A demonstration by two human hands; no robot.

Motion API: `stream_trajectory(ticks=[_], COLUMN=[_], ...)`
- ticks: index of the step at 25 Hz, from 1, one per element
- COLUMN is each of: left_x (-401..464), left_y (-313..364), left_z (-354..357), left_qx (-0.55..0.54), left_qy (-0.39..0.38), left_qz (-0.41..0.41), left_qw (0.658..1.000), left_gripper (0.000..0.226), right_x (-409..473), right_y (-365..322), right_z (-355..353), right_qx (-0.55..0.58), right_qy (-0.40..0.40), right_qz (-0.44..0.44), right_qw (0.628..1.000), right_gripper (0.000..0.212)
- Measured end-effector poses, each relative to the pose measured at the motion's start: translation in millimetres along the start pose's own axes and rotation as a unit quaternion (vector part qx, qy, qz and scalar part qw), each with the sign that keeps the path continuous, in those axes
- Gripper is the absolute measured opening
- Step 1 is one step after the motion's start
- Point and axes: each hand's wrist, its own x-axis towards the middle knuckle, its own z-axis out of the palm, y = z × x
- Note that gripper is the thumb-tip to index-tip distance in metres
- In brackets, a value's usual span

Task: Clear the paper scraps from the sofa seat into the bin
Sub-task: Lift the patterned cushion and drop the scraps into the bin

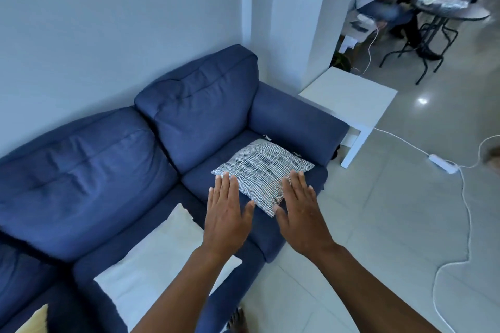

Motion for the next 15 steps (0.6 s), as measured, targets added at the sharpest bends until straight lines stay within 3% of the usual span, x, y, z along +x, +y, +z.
stream_trajectory(ticks=[10, 15], left_x=[143.9, 187.4], left_y=[26.4, 42.6], left_z=[36.1, 84.2], left_qx=[-0.007, -0.003], left_qy=[-0.044, -0.063], left_qz=[0.069, 0.035], left_qw=[0.997, 0.997], left_gripper=[0.074, 0.073], right_x=[97.4, 146.5], right_y=[60.7, 117.7], right_z=[-14.4, -9.0], right_qx=[0.022, 0.041], right_qy=[0.037, 0.02], right_qz=[0.074, 0.072], right_qw=[0.996, 0.996], right_gripper=[0.064, 0.061])
